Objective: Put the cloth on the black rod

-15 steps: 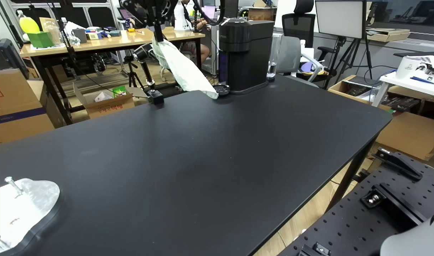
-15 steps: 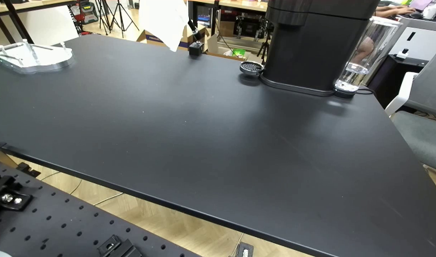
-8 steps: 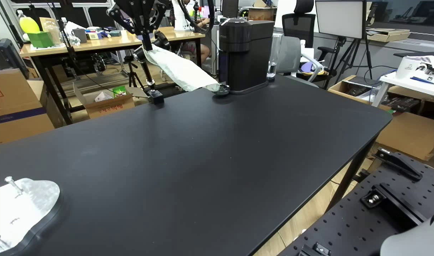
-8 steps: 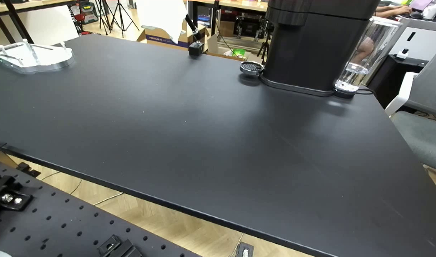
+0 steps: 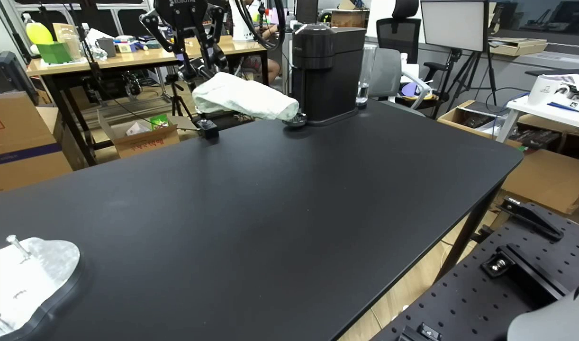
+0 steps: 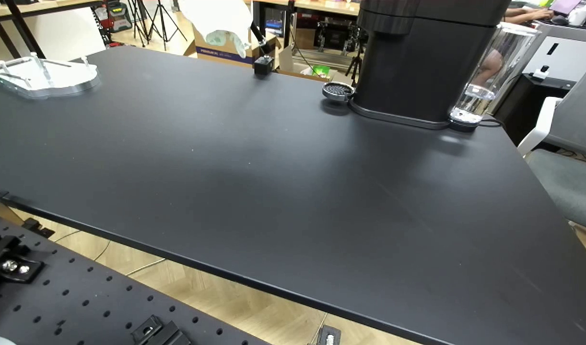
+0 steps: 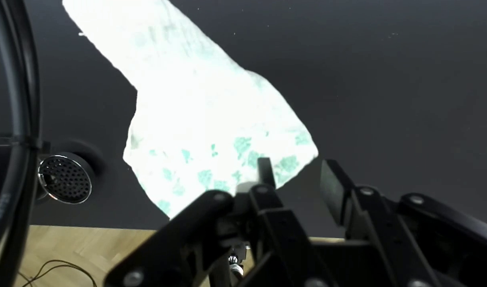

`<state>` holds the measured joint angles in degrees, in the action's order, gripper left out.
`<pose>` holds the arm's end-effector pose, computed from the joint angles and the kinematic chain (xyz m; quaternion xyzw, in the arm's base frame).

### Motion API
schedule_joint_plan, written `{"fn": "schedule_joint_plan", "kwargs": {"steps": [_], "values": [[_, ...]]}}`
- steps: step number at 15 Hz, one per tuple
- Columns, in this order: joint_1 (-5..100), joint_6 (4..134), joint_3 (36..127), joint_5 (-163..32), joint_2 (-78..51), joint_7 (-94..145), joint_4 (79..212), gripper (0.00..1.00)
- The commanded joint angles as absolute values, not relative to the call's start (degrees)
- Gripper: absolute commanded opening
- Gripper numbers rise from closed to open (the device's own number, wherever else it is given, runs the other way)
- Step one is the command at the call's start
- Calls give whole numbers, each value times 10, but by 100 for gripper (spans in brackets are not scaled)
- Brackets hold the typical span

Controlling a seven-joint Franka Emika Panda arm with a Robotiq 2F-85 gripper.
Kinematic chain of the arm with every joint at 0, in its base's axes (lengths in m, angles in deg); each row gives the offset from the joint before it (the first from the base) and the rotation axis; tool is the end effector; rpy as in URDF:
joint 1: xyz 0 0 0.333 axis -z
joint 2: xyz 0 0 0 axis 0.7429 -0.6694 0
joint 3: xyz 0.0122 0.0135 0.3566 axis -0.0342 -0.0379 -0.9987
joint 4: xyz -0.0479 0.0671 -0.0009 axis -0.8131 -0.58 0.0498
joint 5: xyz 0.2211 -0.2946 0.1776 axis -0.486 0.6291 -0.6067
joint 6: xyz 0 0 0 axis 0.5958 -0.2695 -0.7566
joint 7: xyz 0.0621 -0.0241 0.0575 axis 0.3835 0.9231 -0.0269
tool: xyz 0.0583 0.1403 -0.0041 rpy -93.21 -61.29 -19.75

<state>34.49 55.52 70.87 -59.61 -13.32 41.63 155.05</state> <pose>0.6332 0.2131 0.3918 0.9979 0.0274 0.0456 0.0380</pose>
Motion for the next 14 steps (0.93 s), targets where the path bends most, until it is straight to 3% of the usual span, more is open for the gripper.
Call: {"fn": "schedule_joint_plan", "kwargs": {"steps": [1, 5, 6, 14], "values": [[340, 542, 714, -592, -138, 435, 1531, 68], [339, 544, 713, -591, -132, 434, 1531, 96], [339, 546, 713, -590, -129, 433, 1532, 99], [342, 550, 700, -604, -45, 423, 1583, 100]]}}
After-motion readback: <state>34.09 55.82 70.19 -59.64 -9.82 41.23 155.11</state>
